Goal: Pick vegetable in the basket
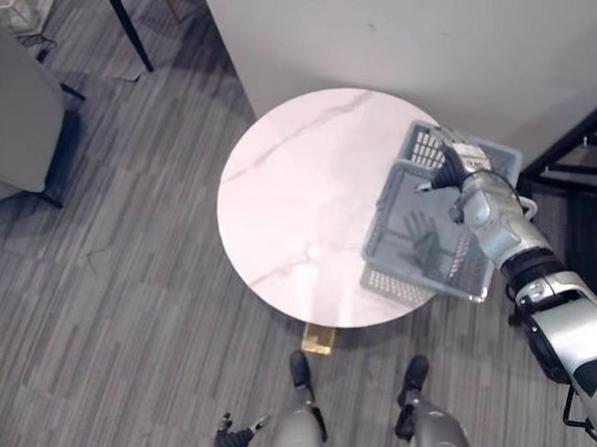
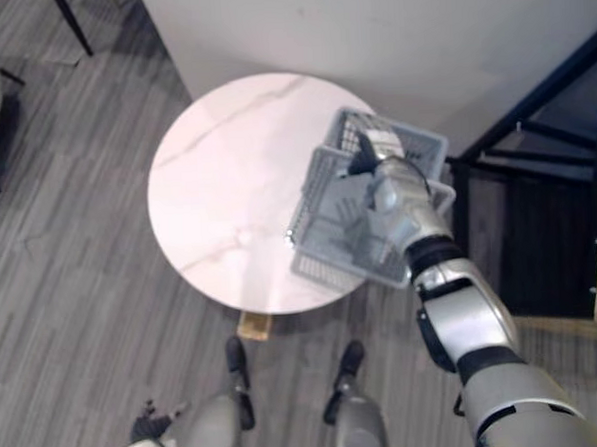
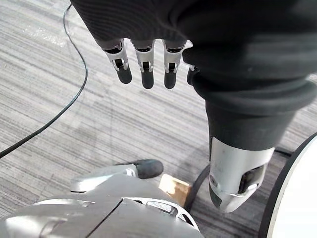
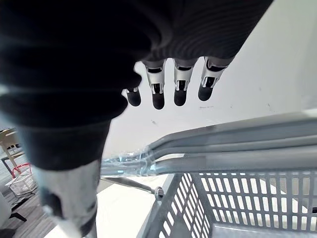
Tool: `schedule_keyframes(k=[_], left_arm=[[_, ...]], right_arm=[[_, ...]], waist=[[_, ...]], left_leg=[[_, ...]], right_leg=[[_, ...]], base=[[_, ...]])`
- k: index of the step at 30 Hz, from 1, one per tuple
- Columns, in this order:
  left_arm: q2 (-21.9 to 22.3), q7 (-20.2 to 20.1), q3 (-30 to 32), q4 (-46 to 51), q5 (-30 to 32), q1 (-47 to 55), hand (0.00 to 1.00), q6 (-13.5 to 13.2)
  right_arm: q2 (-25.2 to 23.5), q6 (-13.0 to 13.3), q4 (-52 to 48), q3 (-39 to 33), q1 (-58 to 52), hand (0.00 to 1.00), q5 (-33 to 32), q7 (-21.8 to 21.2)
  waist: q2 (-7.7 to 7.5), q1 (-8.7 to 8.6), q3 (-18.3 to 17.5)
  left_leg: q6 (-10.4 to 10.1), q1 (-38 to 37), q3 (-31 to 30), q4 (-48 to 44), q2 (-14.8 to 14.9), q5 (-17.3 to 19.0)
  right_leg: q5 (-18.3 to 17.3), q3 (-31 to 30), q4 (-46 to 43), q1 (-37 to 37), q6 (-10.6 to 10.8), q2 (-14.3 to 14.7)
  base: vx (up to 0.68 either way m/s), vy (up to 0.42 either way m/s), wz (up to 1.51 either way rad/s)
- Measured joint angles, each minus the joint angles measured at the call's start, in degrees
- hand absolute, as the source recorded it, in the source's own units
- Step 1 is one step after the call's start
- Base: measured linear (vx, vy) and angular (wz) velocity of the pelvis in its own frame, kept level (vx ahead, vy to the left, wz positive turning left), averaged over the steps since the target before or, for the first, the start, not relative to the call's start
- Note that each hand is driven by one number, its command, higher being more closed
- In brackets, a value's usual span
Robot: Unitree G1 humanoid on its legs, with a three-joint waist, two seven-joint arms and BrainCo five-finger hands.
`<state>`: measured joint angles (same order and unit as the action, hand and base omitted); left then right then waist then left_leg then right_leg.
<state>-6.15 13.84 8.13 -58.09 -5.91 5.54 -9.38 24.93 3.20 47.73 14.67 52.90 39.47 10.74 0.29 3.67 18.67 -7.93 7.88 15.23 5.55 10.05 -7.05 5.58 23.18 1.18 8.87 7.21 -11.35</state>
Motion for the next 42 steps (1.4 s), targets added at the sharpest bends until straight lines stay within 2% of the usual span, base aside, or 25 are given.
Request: schedule_keyframes(k=[5,6,21,30,31,42], left_arm=[[0.01,0.0,-0.09,0.0,0.05,-0.01,0.0,0.02],[0.01,0.0,-0.17,0.01,0.06,-0.01,0.0,0.02],[-0.08,1.14,-1.03,-0.11,0.05,-0.86,0.0,-0.02],[-0.09,1.64,-1.56,-0.15,0.05,-0.97,0.0,-0.05],[-0.09,1.64,-1.67,-0.15,0.07,-0.98,0.0,-0.05],[-0.43,1.67,-3.31,-0.59,0.57,-1.07,0.0,-0.04]], right_arm=[[1.03,0.11,-2.54,1.61,-1.43,0.0,0.02,0.0],[1.03,0.11,-2.54,1.6,-1.43,1.0,0.02,0.0],[1.0,0.58,-1.66,2.26,-1.66,1.0,0.53,0.13],[0.87,0.99,5.24,1.38,-0.71,1.0,0.56,1.2],[0.86,0.97,6.08,1.37,-0.68,0.0,0.57,1.22],[0.77,0.85,11.18,-0.85,-0.23,0.0,0.77,1.35]], waist=[[-0.2,-0.27,0.17],[-0.2,-0.27,0.17],[0.1,0.4,0.98],[0.14,1.07,0.99],[0.2,1.1,1.02],[0.44,1.43,1.12]], left_leg=[[0.0,0.01,0.42,0.01,0.02,0.03],[0.01,0.03,0.55,0.01,0.02,0.04],[0.03,0.46,0.17,0.0,-0.12,0.02],[0.09,0.35,-1.26,-0.01,-0.31,-0.07],[0.09,0.03,-1.44,0.01,-0.35,-0.07],[0.1,-0.13,-1.63,0.14,-0.57,-0.08]], right_leg=[[0.12,-0.61,0.0,0.44,-0.01,0.06],[0.16,-0.78,0.0,0.57,-0.02,0.06],[0.41,-1.05,0.09,1.21,-0.1,0.06],[0.41,0.07,0.12,0.24,-0.11,-0.15],[0.4,0.24,0.19,-0.25,-0.11,-0.17],[0.41,0.22,0.18,-0.48,-0.1,-0.37]], base=[[0.01,-0.001,-0.05],[0.02,-0.001,-0.14],[0.01,-0.001,-0.01],[0.02,0.002,0.07],[0.01,0.005,0.07],[0.02,0.002,0.0]])
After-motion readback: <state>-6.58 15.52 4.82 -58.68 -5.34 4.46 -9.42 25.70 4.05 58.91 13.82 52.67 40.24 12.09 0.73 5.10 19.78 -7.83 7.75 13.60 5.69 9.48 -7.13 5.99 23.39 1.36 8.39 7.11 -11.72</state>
